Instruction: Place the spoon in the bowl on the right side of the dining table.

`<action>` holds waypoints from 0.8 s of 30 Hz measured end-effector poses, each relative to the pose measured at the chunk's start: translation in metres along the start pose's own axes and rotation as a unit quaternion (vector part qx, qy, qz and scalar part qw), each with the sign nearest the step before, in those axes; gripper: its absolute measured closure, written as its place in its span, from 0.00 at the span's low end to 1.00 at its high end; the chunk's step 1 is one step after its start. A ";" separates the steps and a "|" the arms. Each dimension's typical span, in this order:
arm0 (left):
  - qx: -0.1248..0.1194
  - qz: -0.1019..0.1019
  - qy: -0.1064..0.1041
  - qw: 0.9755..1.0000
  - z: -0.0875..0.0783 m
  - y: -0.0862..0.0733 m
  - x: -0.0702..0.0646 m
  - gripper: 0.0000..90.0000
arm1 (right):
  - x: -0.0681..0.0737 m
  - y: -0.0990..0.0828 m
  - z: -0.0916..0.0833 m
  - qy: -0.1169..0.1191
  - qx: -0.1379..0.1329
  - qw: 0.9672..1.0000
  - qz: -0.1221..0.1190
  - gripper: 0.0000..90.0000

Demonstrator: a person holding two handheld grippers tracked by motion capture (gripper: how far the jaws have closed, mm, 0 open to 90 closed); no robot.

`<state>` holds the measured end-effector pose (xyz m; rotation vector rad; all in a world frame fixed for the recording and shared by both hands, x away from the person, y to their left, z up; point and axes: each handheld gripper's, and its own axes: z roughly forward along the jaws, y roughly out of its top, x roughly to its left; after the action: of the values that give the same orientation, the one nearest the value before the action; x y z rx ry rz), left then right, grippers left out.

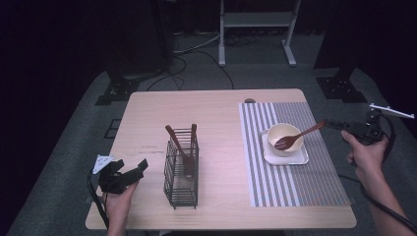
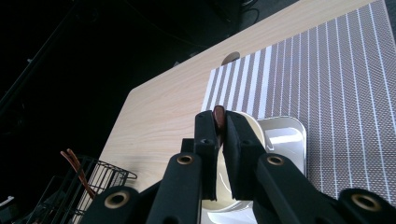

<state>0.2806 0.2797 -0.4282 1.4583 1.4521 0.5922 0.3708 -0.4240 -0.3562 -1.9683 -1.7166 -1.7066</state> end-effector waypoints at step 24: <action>0.000 0.000 0.000 1.000 0.001 0.000 0.000 0.02 | -0.010 0.001 -0.006 -0.018 -0.012 1.000 0.007 0.92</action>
<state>0.2812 0.2789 -0.4289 1.4584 1.4527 0.5905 0.3697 -0.4351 -0.3606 -2.0293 -1.6962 -1.7063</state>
